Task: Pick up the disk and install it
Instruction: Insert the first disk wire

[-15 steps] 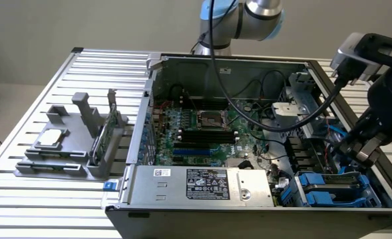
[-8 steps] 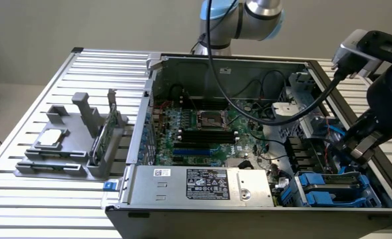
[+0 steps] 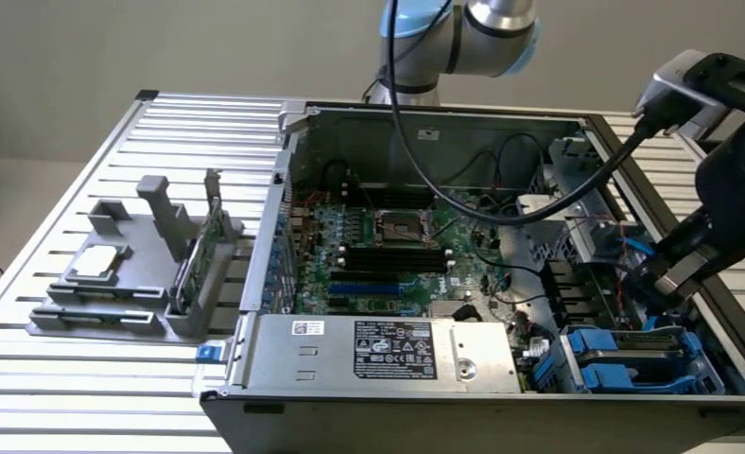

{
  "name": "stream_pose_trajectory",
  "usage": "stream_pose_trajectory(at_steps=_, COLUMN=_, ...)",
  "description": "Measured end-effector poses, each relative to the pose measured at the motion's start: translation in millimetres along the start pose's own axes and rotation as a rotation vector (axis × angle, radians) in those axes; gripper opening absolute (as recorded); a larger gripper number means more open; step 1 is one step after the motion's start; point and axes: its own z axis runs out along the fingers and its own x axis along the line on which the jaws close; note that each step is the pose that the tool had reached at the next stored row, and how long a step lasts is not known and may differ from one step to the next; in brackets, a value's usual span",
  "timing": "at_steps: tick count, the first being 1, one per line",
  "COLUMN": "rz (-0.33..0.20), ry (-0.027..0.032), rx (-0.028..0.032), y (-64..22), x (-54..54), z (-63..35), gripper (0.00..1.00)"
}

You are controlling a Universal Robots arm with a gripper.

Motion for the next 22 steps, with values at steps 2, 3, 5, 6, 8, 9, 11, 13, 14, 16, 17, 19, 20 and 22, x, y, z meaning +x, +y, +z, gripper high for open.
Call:
stream_pose_trajectory(at_steps=2, rz=0.024, ry=0.0062, rx=-0.0042, y=0.0, x=0.0, z=0.0, gripper=0.11)
stream_pose_trajectory(at_steps=3, rz=0.035, ry=0.0091, rx=-0.0063, y=0.0, x=0.0, z=0.0, gripper=0.11)
stream_pose_trajectory(at_steps=5, rz=0.058, ry=0.0148, rx=-0.0101, y=0.0, x=0.0, z=0.0, gripper=0.11)
stream_pose_trajectory(at_steps=6, rz=0.07, ry=0.0176, rx=-0.012, y=0.0, x=0.0, z=0.0, gripper=0.11)
stream_pose_trajectory(at_steps=8, rz=0.094, ry=0.0231, rx=-0.0157, y=0.0, x=0.0, z=0.0, gripper=0.11)
stream_pose_trajectory(at_steps=9, rz=0.106, ry=0.0255, rx=-0.0175, y=0.0, x=0.0, z=0.0, gripper=0.11)
stream_pose_trajectory(at_steps=11, rz=0.13, ry=0.0302, rx=-0.0206, y=0.0, x=0.0, z=0.0, gripper=0.11)
stream_pose_trajectory(at_steps=13, rz=0.155, ry=0.034, rx=-0.0232, y=0.0, x=0.0, z=0.1, gripper=0.11)
stream_pose_trajectory(at_steps=14, rz=0.167, ry=0.0357, rx=-0.0242, y=0.0, x=0.1, z=0.0, gripper=0.11)
stream_pose_trajectory(at_steps=16, rz=0.193, ry=0.0388, rx=-0.0265, y=0.0, x=0.0, z=0.1, gripper=0.11)
stream_pose_trajectory(at_steps=17, rz=0.205, ry=0.0404, rx=-0.0275, y=0.0, x=0.0, z=0.1, gripper=0.11)
stream_pose_trajectory(at_steps=19, rz=0.231, ry=0.0434, rx=-0.0296, y=0.0, x=0.0, z=0.1, gripper=0.11)
stream_pose_trajectory(at_steps=20, rz=0.243, ry=0.0449, rx=-0.0306, y=0.0, x=0.0, z=0.2, gripper=0.11)
stream_pose_trajectory(at_steps=22, rz=0.268, ry=0.0479, rx=-0.0327, y=0.0, x=0.0, z=0.2, gripper=0.11)
